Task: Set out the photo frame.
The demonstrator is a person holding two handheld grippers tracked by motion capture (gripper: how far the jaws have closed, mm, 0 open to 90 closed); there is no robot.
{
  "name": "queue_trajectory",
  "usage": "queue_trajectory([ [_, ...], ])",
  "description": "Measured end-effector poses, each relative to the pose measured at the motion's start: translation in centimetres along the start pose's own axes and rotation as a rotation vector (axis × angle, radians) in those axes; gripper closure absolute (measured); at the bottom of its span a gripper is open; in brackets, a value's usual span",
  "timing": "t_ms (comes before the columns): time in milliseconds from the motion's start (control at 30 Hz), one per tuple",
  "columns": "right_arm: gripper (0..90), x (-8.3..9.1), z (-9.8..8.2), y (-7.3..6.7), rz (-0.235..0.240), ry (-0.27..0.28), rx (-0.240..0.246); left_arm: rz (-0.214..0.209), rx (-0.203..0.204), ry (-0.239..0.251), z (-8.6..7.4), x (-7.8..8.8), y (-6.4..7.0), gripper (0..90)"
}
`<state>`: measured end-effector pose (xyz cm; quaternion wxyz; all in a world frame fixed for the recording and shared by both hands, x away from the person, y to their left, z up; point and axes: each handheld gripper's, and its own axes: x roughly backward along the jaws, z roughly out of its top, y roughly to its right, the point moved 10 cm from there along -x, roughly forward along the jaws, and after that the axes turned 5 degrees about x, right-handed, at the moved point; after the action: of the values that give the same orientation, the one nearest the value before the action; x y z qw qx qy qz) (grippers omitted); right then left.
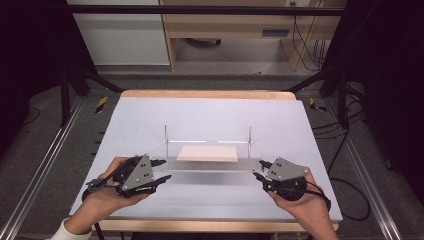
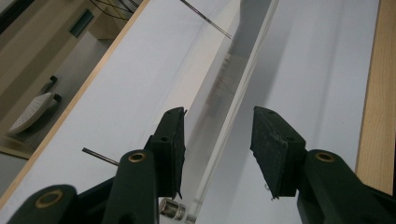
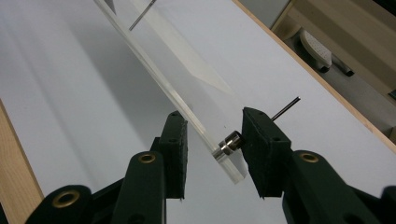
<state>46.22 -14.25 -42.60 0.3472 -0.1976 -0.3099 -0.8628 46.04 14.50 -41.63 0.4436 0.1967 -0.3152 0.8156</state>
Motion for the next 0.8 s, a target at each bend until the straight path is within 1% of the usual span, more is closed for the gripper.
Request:
queue_trajectory([
  [33, 62.2, 0.0, 0.0, 0.0, 0.0, 0.0, 0.0, -0.001, 0.006, -0.001, 0.0, -0.1, 0.1, 54.4],
  [200, 62.2, 0.0, 0.0, 0.1, 0.0, 0.001, -0.002, -0.003, 0.005, -0.016, -0.5, -0.4, 0.0, 55.9],
  [267, 62.1, 0.0, 0.1, 0.1, 0.0, 0.0, -0.002, 0.004, 0.004, -0.023, -0.6, -0.5, -0.1, 56.8],
  [300, 62.1, 0.0, 0.1, 0.1, 0.001, 0.0, -0.002, 0.008, 0.002, -0.024, -0.6, -0.5, -0.2, 59.9],
  [367, 62.1, 0.0, 0.1, 0.1, 0.001, 0.0, -0.002, 0.01, 0.001, -0.025, -0.7, -0.6, -0.3, 60.6],
  [433, 62.0, 0.0, 0.1, 0.0, 0.002, -0.001, -0.006, 0.016, -0.001, -0.025, -0.7, -0.5, -0.4, 66.2],
  [500, 62.0, 0.0, 0.1, 0.1, 0.002, -0.002, -0.006, 0.022, 0.0, -0.022, -0.7, -0.5, -0.6, 68.0],
  [600, 62.0, 0.0, 0.1, 0.1, 0.004, -0.002, -0.008, 0.029, -0.014, -0.023, -0.7, -0.5, -0.6, 68.7],
  [667, 62.0, 0.0, 0.1, 0.1, 0.006, -0.005, -0.008, 0.035, -0.026, -0.034, -0.9, -0.6, -0.6, 68.6],
  [767, 61.9, 0.0, 0.1, 0.1, 0.007, -0.007, -0.007, 0.049, -0.03, -0.053, -1.2, -0.7, -0.8, 67.5],
  [800, 61.9, 0.0, 0.1, 0.1, 0.007, -0.007, -0.007, 0.052, -0.025, -0.049, -1.2, -0.7, -0.9, 67.6],
])
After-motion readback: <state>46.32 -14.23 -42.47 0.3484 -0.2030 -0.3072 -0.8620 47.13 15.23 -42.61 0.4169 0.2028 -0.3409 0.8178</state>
